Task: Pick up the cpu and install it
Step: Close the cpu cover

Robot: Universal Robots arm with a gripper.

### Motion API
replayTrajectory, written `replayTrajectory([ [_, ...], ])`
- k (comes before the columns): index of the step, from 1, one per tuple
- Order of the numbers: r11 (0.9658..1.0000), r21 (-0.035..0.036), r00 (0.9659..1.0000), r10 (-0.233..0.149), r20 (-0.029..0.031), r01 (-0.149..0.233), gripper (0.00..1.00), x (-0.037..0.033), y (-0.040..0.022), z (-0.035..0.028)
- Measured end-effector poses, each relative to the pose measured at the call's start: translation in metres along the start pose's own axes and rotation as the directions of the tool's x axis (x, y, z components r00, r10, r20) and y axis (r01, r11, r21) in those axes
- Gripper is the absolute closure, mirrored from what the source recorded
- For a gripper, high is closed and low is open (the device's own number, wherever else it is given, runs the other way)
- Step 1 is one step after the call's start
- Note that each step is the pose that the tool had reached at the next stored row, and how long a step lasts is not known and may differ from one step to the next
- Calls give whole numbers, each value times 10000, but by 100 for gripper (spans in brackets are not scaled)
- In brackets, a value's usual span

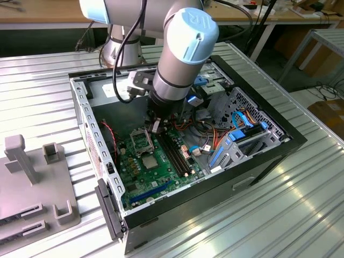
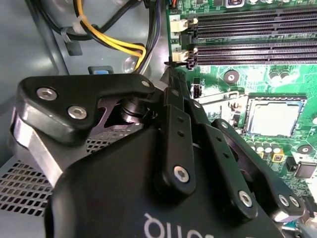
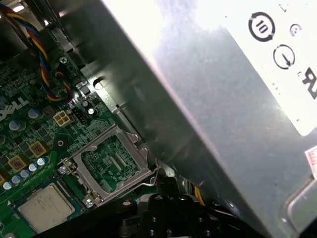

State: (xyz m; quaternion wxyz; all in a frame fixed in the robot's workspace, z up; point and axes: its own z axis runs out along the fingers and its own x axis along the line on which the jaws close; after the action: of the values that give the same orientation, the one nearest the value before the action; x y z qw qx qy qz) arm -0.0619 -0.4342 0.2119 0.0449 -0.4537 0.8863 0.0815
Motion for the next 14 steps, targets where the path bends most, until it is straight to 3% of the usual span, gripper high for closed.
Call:
replayTrajectory([
  [11, 10000, 0, 10000, -7, -4, 7, 89, 15, 14, -15],
  [14, 10000, 19, 10000, -8, -32, 8, 89, 14, 15, -25],
])
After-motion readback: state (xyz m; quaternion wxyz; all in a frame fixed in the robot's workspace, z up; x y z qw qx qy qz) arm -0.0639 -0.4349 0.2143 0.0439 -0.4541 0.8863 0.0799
